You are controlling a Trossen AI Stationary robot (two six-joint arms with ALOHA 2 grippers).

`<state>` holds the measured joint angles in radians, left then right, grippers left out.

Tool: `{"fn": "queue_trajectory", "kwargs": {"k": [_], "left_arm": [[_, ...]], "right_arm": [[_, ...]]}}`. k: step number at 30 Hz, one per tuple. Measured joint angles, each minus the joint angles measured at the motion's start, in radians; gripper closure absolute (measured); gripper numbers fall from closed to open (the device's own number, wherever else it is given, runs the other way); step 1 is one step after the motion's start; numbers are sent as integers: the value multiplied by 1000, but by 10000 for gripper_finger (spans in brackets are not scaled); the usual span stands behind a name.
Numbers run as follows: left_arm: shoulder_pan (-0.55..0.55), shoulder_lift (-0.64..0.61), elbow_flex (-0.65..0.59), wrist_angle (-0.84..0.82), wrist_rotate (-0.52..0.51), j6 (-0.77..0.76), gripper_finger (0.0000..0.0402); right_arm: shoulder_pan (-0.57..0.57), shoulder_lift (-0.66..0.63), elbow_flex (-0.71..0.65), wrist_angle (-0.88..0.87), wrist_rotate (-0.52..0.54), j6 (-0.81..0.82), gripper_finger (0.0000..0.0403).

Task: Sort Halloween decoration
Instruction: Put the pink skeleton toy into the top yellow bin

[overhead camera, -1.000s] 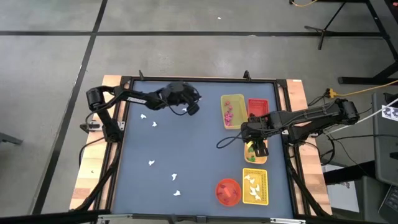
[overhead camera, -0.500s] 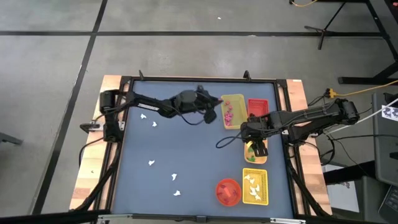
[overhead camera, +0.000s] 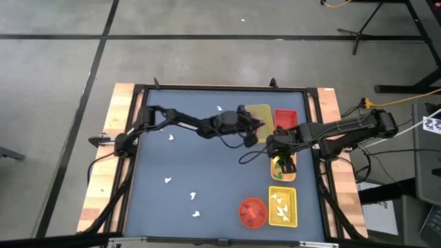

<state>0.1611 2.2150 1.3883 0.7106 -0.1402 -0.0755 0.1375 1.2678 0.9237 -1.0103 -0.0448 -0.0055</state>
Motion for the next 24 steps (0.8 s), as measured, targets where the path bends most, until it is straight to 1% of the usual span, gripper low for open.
{"fn": "queue_trajectory", "kwargs": {"k": [2,6,9,18,24], "left_arm": [[1,15,13,0,-5,0,376],[1,23,16,0,-54,0,375],[1,23,16,1,-73,0,364],[1,23,16,1,-84,-1,280],[1,23,16,1,-84,-1,243]], "right_arm": [[0,0,0,0,0,0,182],[0,0,0,5,0,0,182],[0,0,0,17,0,0,182],[0,0,0,19,0,0,182],[0,0,0,19,0,0,182]]}}
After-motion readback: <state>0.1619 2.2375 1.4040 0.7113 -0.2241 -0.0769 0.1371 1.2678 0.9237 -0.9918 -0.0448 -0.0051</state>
